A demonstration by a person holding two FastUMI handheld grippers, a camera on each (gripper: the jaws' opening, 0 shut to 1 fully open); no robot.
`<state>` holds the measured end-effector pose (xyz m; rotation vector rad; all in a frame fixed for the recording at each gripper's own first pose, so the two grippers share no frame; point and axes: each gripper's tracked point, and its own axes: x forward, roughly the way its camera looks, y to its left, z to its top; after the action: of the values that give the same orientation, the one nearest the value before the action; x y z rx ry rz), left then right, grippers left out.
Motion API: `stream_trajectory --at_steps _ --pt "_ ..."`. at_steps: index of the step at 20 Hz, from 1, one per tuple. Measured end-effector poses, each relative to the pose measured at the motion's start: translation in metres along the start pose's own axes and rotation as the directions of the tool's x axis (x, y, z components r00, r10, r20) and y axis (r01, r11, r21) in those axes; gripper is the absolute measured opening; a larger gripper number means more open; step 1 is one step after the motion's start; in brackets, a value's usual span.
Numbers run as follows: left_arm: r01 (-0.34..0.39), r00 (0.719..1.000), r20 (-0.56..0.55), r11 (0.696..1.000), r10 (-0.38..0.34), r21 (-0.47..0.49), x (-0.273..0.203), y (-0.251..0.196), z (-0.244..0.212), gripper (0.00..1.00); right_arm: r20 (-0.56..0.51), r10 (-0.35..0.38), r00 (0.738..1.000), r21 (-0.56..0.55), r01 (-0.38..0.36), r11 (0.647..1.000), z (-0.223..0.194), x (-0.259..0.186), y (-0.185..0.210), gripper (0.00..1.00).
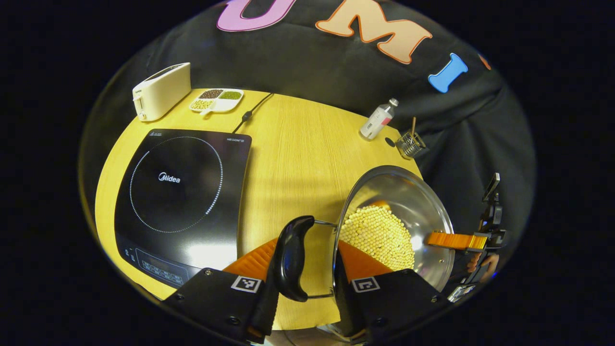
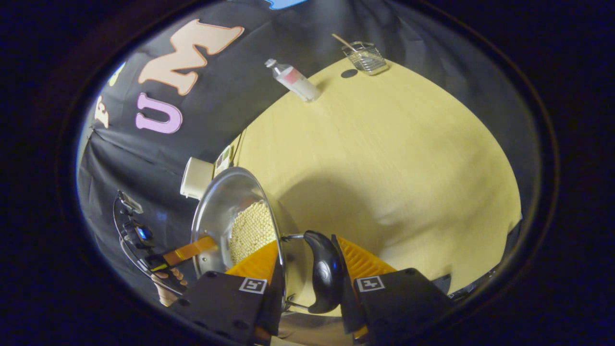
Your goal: First push the handle of the pot to place it horizontally, then grasp the pot with both hands and set it on the induction cooktop.
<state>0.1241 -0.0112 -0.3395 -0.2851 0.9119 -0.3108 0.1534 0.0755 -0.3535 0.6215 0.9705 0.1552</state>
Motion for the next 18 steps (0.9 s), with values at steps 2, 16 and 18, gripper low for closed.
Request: stream_trajectory --at_steps 2,16,18 --pt "0.023 1.0 0.006 1.0 -0.023 0.009 -0.013 0.015 0.003 0.56 0.024 -0.012 1.0 -0.005 0.012 1.0 -0.011 -0.004 0.019 0.53" --pt "0.049 0.997 0.056 0.997 -0.052 0.052 -0.08 0.187 0.052 0.55 0.083 -0.017 0.996 0.009 0.016 1.0 -0.1 0.054 0.191 0.53" --pt "0.042 0.997 0.066 0.998 -0.045 0.042 -0.081 0.207 0.058 0.53 0.096 -0.017 0.995 0.004 0.017 1.0 -0.101 0.068 0.21 0.46"
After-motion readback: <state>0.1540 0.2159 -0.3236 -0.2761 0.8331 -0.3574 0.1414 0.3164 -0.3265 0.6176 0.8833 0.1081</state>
